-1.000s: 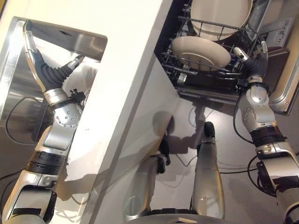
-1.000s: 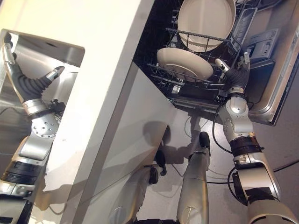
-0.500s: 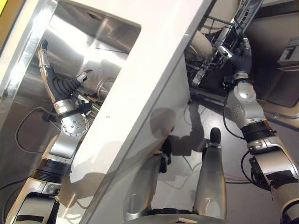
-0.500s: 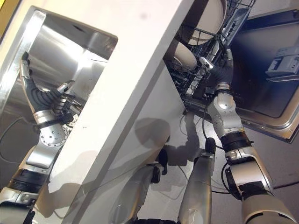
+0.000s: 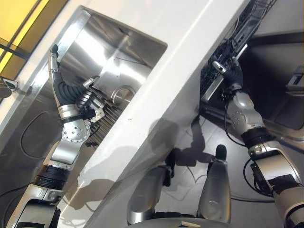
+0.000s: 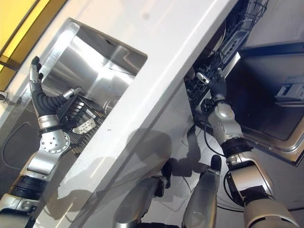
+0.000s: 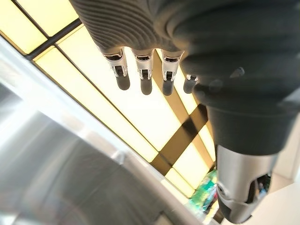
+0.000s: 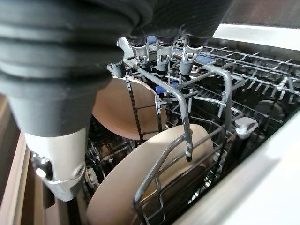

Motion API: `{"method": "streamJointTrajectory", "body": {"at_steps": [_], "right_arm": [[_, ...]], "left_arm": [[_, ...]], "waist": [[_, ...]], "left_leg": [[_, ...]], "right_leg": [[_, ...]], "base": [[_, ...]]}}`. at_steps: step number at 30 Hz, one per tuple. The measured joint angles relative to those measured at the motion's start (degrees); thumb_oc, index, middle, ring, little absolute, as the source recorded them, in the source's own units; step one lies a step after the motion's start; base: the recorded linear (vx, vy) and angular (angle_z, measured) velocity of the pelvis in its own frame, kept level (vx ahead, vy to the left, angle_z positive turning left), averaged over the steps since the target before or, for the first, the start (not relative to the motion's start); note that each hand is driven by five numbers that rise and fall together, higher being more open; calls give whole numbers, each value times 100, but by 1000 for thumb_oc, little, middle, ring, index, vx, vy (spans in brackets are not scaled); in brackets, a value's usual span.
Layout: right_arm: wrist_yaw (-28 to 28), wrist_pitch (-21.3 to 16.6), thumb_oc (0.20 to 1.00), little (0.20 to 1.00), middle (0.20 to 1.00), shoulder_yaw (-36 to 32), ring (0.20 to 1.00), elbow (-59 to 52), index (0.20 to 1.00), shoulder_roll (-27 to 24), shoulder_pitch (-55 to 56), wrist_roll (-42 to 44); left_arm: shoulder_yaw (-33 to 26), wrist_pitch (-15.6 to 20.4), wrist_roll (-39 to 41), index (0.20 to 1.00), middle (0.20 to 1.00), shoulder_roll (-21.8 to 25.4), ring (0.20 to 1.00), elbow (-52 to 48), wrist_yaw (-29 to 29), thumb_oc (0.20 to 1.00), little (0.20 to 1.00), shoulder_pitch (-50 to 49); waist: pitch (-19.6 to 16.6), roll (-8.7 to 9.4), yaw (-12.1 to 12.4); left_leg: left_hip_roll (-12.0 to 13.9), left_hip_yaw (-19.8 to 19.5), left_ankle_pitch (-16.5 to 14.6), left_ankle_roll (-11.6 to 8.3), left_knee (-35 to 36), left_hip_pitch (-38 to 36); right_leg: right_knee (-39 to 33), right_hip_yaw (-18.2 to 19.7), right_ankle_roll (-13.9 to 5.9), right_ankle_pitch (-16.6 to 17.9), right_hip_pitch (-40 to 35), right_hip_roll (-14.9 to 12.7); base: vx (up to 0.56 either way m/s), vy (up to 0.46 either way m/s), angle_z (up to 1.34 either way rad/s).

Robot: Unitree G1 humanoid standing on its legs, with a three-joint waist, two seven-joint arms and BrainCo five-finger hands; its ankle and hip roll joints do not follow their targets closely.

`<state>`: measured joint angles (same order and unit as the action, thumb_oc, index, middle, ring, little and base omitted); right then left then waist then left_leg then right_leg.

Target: Pick up plates and place into dishwasher.

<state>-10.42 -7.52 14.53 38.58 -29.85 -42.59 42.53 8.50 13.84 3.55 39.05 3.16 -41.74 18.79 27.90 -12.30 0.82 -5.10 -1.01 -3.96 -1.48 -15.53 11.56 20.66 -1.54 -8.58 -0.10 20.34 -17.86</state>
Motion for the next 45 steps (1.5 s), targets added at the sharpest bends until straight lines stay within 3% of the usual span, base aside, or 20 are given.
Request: {"method": "streamJointTrajectory", "body": {"at_steps": [7,10,12,16,20,25,29,34,38,43,44,45], "right_arm": [[-244,-1,1000,1000,1000,56,1000,-128,1000,-58,755,-253],[-423,-28,1000,1000,1000,-119,1000,-863,1000,41,1639,-695],[-440,-227,1000,1000,1000,-210,1000,-1691,1000,179,2108,-1064],[-665,-536,1000,1000,1000,-641,1000,-2225,1000,534,2460,-1450],[-928,-438,1000,1000,1000,-1102,1000,-2525,1000,625,3121,-1939],[-1175,0,1000,1000,1000,-1454,1000,-2753,1000,784,4046,-2240],[-1334,239,1000,1000,1000,-1854,1000,-2909,1000,873,4647,-2291],[-1438,281,1000,1000,1000,-2454,1000,-2946,1000,932,5333,-2275],[-1576,283,1000,1000,1000,-2775,1000,-2906,1000,918,5657,-2080],[-1808,141,1000,1000,1000,-3056,1000,-2507,1000,857,5710,-1522],[-1817,104,1000,1000,1000,-3066,1000,-2406,1000,832,5689,-1394],[-1763,2,1000,1000,1000,-3066,1000,-2281,1000,876,5695,-1145]], "left_arm": [[-126,151,3,1000,1000,-225,1000,-27,733,1000,1000,17],[-166,109,-45,1000,1000,-414,1000,-260,988,1000,1000,-50],[-281,37,-57,1000,1000,-425,1000,-357,1104,1000,1000,-193],[-269,-100,-282,1000,1000,-430,1000,-359,1317,1000,1000,-439],[-272,-108,-511,1000,1000,-433,1000,-377,1475,1000,1000,-747],[-301,-110,-535,1000,1000,-506,1000,-403,1720,1000,1000,-1313],[-340,-94,-647,1000,1000,-557,1000,-421,1838,1000,1000,-1732],[-539,-17,-670,1000,1000,-706,1000,-426,1912,1000,1000,-2115],[-528,114,-669,1000,1000,-803,1000,-426,1918,1000,1000,-2266],[-500,172,-668,1000,1000,-846,1000,-440,1877,1000,1000,-2252],[-491,172,-667,1000,1000,-876,1000,-440,1857,1000,1000,-2224],[-463,167,-655,1000,1000,-854,1000,-437,1815,1000,1000,-2152]], "waist": [[-25,-18,53],[-198,68,209],[-343,286,159],[-1108,849,-77],[-1541,1062,-307],[-1616,970,-532],[-1641,844,-886],[-1581,657,-1325],[-1426,475,-1488],[-1154,206,-1717],[-1103,120,-1719],[-1055,147,-1744]], "left_leg": [[415,-68,56,-117,458,-735],[596,20,60,-210,659,-898],[732,116,63,-247,839,-1168],[849,297,23,-299,1040,-1508],[925,524,-75,-362,1185,-1840],[882,728,-153,-294,1188,-2069],[803,900,-233,-227,1171,-2268],[728,1114,-284,-190,1184,-2544],[713,1366,-383,-184,1060,-2640],[549,1365,-616,-87,497,-2412],[555,1373,-658,-61,356,-2280],[520,1385,-760,-70,95,-2146]], "right_leg": [[-800,-378,84,126,-1067,365],[-1078,-363,170,180,-1259,594],[-1297,-286,218,219,-1476,756],[-1598,-146,271,241,-1749,945],[-1704,59,273,251,-1919,1051],[-1686,393,249,271,-1955,1044],[-1636,626,191,255,-1996,1033],[-1420,925,141,208,-1999,1033],[-1013,1124,126,114,-1843,1037],[-570,1313,29,45,-1512,942],[-336,1340,-49,1,-1375,927],[334,1438,-84,-251,-1171,886]], "base": [[77,-313,13],[35,-232,-12],[32,-213,-26],[13,-94,-31],[34,-56,-29],[30,32,-31],[83,122,-29],[79,139,-31],[52,105,-33],[-77,158,-30],[-70,173,-23],[-66,148,-10]]}}
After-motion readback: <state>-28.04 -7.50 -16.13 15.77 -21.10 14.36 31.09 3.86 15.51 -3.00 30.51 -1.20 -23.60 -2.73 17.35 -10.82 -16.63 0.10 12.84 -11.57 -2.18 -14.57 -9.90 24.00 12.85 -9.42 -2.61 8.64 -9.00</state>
